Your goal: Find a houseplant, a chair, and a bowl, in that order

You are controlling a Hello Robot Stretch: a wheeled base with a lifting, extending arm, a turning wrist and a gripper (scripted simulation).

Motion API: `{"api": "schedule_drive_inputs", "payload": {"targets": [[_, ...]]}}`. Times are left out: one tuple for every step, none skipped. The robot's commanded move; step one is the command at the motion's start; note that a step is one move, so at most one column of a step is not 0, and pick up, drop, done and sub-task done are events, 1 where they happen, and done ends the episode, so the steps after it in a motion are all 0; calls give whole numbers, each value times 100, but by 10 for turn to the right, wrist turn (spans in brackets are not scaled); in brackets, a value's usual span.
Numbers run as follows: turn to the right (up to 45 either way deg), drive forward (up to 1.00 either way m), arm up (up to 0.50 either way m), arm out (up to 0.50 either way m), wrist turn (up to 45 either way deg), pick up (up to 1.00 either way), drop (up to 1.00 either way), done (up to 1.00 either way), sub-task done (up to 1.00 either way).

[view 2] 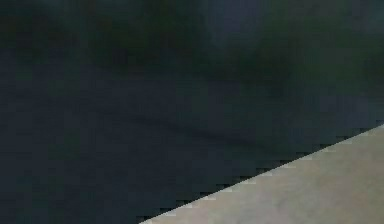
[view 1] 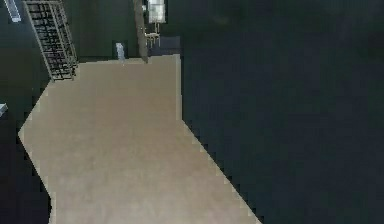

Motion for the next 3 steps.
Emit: {"api": "schedule_drive_inputs", "payload": {"targets": [[-150,0,0,0,0,0,0,0,0],[0,100,0,0,0,0,0,0,0],[0,100,0,0,0,0,0,0,0]]}}
